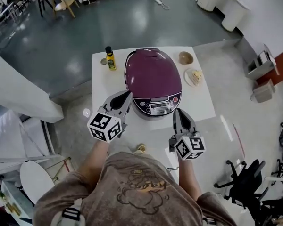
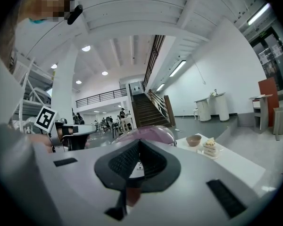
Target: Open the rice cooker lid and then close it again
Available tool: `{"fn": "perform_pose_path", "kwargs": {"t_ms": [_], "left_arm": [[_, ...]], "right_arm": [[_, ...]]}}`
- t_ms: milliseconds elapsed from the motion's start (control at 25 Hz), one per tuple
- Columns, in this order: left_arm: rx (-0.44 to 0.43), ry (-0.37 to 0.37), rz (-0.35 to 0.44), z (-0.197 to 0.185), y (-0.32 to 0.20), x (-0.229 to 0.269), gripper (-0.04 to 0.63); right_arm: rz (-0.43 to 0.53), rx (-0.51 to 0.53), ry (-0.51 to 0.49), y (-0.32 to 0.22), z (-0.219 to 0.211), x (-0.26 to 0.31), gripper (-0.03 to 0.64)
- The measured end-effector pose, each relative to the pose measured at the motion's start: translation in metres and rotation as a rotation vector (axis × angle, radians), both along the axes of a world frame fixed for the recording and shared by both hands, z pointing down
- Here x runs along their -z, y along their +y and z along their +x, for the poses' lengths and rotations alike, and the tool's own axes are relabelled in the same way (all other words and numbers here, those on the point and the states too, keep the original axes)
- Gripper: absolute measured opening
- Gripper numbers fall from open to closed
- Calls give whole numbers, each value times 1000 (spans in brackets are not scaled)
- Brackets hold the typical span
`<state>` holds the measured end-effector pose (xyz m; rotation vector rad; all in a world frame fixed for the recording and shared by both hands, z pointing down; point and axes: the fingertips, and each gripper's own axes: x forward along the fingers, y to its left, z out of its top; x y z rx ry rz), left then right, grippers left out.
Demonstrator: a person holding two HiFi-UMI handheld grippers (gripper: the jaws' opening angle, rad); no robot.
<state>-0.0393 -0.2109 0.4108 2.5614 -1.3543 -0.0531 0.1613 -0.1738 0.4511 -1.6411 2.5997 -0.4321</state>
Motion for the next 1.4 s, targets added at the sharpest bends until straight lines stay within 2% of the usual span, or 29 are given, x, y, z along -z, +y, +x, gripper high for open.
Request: {"fn": "perform_pose_path", "kwargs": {"t_ms": [200, 480, 880, 1040, 1400], "left_arm": [[-1, 5, -4, -5, -11, 3, 20], [-53, 5, -10, -9, -34, 4, 20], [-126, 19, -19, -4, -53, -4, 20], [-138, 19, -29, -4, -59, -9, 20], [-145, 11, -51, -5, -69, -19, 20]], "right_arm": [[8, 11, -5, -14, -8, 6, 2], [19, 1, 35, -32, -24, 12, 2], [-34, 39, 171, -53, -45, -6, 2], [-69, 49, 234, -58, -51, -15, 3], [-152, 49, 304, -64, -55, -30, 3]]}}
